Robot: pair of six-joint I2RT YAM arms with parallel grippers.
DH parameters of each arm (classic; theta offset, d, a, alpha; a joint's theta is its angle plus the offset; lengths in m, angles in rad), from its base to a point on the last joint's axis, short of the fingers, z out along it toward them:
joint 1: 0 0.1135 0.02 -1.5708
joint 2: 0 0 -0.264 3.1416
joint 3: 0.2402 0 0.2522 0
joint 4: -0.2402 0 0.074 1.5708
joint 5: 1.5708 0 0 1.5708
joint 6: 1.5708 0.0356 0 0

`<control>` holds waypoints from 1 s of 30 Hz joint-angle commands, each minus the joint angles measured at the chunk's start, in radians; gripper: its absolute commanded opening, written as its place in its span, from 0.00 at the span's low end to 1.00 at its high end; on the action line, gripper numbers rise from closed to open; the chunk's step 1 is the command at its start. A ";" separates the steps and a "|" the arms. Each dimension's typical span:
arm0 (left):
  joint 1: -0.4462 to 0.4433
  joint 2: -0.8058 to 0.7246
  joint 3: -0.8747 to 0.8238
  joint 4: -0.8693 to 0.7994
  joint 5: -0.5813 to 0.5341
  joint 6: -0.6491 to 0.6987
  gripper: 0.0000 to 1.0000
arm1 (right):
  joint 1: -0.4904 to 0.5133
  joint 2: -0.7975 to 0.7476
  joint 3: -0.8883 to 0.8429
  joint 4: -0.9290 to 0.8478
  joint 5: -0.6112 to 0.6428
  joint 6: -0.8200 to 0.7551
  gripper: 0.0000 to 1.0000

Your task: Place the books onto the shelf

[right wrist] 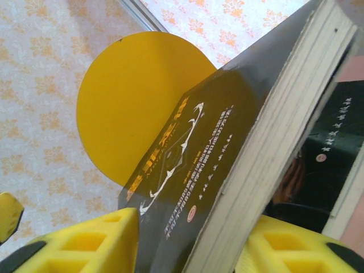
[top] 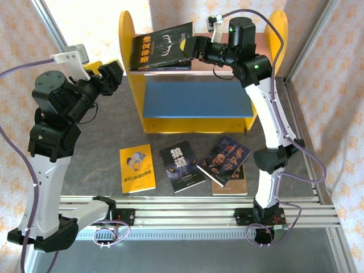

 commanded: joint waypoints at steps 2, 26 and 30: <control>0.000 0.018 0.024 -0.013 0.058 -0.031 0.68 | 0.001 0.012 0.051 0.008 0.045 -0.041 0.51; -0.223 0.212 0.143 -0.163 -0.104 -0.006 0.79 | -0.054 -0.010 0.020 -0.084 0.064 -0.095 0.80; -0.237 0.240 0.154 -0.185 -0.115 -0.001 0.79 | -0.055 -0.048 -0.044 -0.064 0.066 -0.100 0.80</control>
